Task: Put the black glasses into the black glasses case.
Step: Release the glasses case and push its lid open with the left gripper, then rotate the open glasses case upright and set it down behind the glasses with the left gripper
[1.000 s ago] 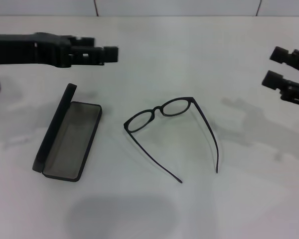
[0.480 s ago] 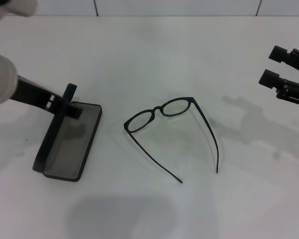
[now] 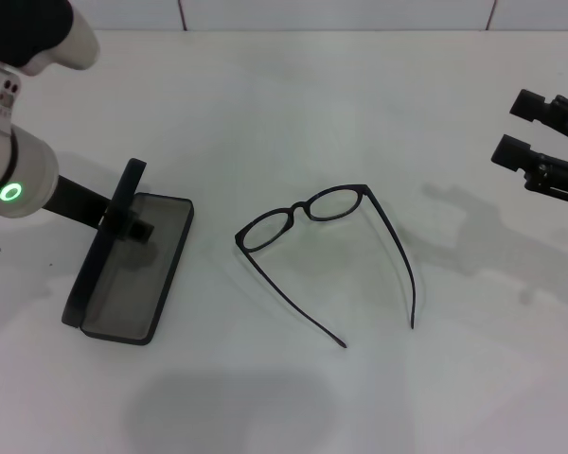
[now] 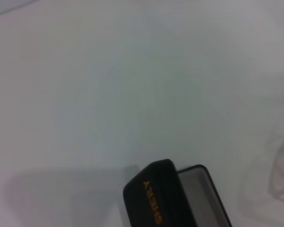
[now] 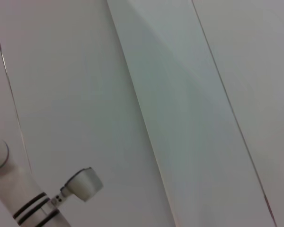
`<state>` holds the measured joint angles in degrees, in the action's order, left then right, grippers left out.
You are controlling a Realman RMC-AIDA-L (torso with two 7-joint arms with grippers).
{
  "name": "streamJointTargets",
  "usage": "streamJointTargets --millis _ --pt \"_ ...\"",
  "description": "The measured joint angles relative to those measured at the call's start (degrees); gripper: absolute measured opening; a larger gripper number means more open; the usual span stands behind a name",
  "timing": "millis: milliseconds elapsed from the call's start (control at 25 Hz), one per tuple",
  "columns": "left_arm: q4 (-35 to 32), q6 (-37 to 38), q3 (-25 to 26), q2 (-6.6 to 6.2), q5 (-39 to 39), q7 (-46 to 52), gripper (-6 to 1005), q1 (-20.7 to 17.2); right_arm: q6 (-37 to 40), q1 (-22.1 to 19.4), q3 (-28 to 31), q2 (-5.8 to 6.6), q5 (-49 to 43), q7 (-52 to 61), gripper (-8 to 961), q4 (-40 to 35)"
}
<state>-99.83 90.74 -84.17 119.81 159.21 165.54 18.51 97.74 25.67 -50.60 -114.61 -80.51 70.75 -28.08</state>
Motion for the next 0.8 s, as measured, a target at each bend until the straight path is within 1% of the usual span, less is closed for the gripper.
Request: streamJointTargets --millis 160,280,480,640,800 --pt "3.5 -1.6 -0.4 -0.02 1.8 -0.2 578 1.0 0.1 -0.1 0.0 0.00 0.0 0.0 873 0.0" --pt "4.7 -2.7 -1.3 0.04 3.2 0.0 554 1.2 0.2 -0.2 0.1 -0.04 0.0 0.0 873 0.0" --pt "3.4 -4.2 -1.3 0.11 3.1 0.7 513 0.6 0.2 -0.5 -0.1 -0.08 0.0 0.0 872 0.0" --pt "2.2 -4.1 -1.7 0.10 2.9 0.5 481 0.5 0.3 -0.8 -0.1 -0.09 0.0 0.0 872 0.0" --pt "2.1 -3.8 -1.8 0.03 3.0 0.4 304 0.8 0.9 -1.0 0.1 -0.08 0.2 0.0 872 0.0"
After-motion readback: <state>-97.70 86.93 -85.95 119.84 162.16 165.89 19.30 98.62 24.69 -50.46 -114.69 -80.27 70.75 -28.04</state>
